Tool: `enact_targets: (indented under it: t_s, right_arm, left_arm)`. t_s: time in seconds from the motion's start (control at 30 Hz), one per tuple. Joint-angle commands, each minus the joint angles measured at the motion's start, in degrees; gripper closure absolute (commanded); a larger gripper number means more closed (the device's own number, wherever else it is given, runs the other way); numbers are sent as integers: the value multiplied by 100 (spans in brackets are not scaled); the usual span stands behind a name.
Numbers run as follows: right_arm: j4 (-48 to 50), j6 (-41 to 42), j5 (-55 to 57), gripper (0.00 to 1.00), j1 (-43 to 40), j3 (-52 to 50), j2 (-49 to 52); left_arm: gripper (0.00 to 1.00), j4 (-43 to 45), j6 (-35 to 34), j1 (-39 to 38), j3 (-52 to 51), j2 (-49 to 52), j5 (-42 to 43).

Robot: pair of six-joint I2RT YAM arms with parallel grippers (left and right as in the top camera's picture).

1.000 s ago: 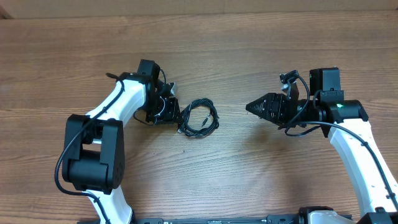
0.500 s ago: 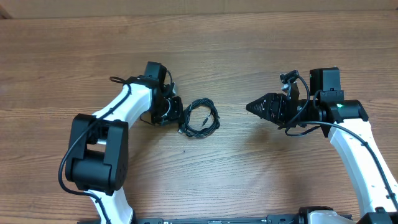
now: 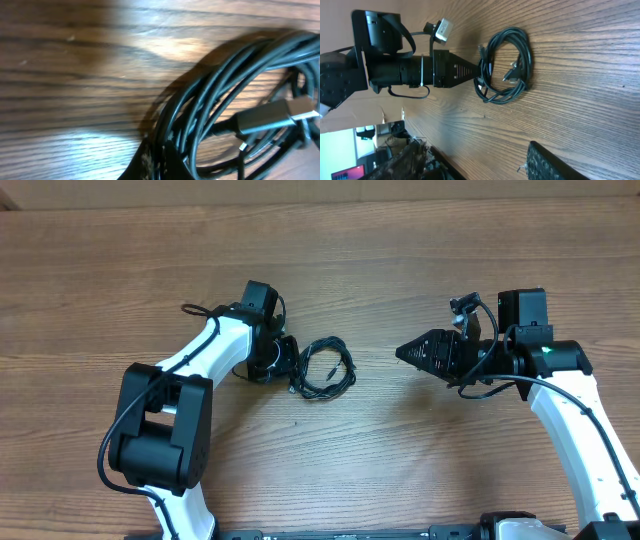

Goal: Untangle cables

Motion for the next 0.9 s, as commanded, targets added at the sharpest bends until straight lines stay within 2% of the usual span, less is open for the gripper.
enact_targets:
  t_s: [0.0, 0.2, 0.27, 0.47, 0.67, 0.87]
  right_arm:
    - [9, 240, -208, 39, 42, 407, -55]
    - [39, 831, -98, 41, 483, 859, -79]
    - [39, 1478, 413, 44, 717, 857, -79]
    - [72, 1906, 1193, 45, 1298, 855, -63]
    - [409, 2243, 1552, 48, 1864, 844, 197]
    - [662, 2415, 1663, 50, 2159, 844, 608]
  left_arm:
    - [96, 22, 822, -33, 575, -708, 1346]
    - [96, -138, 1099, -44, 682, -1401, 2205]
    - [96, -221, 1226, -42, 682, -1445, 2691]
    - [96, -236, 1191, -44, 682, -1445, 3123]
    - [96, -236, 417, -44, 682, -1445, 3239]
    - [96, -177, -127, -42, 682, -1445, 3803]
